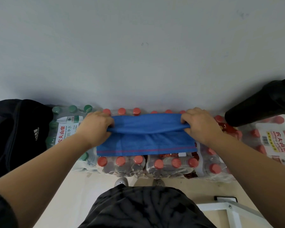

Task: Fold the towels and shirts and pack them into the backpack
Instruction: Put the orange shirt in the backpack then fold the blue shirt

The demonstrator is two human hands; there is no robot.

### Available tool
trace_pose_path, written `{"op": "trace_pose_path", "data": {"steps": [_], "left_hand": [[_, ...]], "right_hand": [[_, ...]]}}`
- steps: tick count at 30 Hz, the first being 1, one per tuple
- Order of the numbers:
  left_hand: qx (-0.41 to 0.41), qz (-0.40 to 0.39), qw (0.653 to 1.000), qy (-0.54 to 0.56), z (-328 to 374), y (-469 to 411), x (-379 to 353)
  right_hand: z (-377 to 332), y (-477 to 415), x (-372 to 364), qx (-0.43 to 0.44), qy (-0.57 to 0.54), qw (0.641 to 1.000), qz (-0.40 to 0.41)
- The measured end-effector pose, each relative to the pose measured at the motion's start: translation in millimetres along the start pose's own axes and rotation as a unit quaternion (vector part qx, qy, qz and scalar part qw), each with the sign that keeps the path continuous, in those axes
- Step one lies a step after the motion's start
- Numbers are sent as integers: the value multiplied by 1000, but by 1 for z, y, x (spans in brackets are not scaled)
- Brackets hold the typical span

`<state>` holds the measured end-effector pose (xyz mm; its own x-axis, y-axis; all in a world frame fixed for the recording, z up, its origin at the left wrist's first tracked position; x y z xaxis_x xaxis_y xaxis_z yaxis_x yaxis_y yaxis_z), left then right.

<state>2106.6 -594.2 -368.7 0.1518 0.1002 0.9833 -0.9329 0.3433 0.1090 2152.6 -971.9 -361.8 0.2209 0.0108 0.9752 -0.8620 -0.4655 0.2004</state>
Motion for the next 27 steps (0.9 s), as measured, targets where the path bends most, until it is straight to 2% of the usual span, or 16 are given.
{"op": "trace_pose_path", "data": {"steps": [4,6,10,12,15,18,22,27], "left_hand": [[25,-87,996,7,9,22,-4],[46,-80,996,21,13,25,-3],[89,-25,994,52,13,14,4],[114,-30,992,40,11,3,5],[134,-119,984,-3,9,-14,1],[137,-147,979,-8,10,-25,-3],[139,-125,982,-12,14,-29,3],[107,11,994,0,13,-18,2]], "right_hand": [[3,13,-7,12,9,999,-35],[1,12,-5,-4,14,999,-41],[-6,-3,2,-25,-26,999,15],[-8,-13,4,-40,-21,999,-25],[-12,-25,4,-42,-13,992,-122],[-12,-32,3,-41,12,990,-135],[-12,-33,4,-33,23,993,-109],[-12,-21,6,-21,37,999,2]]}}
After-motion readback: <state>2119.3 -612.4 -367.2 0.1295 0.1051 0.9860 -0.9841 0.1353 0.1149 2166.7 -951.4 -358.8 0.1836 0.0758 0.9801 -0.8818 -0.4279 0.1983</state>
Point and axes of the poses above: each hand's wrist, its own y-axis away from the middle knuckle, its own x-axis out of the back of the hand, z = x × y, the point moved 1 cm from there along -y, towards the middle knuckle, and after that the axes turned 4 degrees about -z, right-handed, at the moved point
